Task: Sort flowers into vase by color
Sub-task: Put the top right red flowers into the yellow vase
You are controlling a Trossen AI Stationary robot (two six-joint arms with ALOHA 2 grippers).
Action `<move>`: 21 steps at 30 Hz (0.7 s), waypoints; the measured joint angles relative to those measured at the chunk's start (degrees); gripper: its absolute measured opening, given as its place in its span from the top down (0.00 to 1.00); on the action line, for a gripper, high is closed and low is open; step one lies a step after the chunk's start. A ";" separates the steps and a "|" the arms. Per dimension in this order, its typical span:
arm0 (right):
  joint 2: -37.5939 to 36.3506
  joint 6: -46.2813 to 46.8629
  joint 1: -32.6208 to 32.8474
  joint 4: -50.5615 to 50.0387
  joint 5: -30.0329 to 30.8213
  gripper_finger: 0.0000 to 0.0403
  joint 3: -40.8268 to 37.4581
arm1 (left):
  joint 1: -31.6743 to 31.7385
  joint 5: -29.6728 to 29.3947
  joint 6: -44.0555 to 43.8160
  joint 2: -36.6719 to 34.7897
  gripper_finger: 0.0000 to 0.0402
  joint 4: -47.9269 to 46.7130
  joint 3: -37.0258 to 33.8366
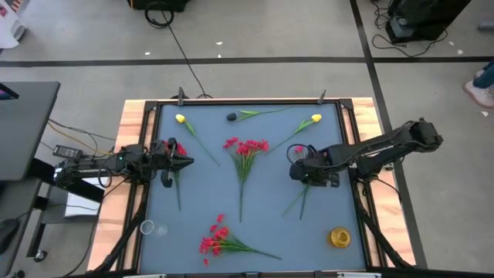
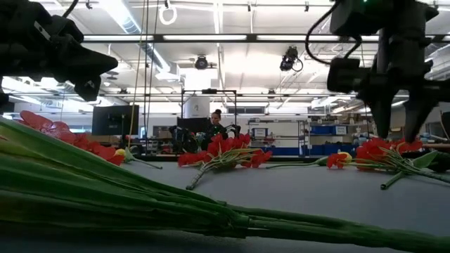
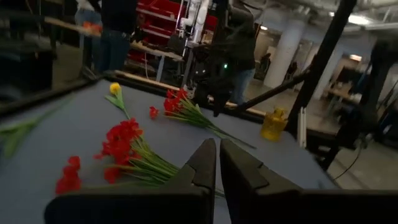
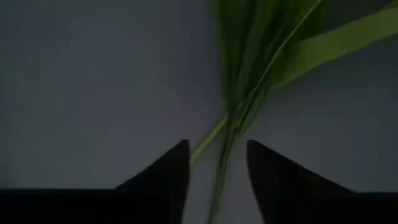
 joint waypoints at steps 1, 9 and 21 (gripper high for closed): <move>0.98 0.51 0.00 -0.30 0.30 0.51 -0.04 | 0.00 -0.01 -0.28 0.00 0.93 0.01 0.00; 7.48 0.90 0.00 0.46 1.70 0.45 -0.04 | 0.00 -0.03 0.07 0.00 0.93 0.00 0.00; 8.11 1.58 0.50 0.44 4.34 0.96 0.20 | 0.00 -0.44 0.06 0.00 0.93 -0.01 0.01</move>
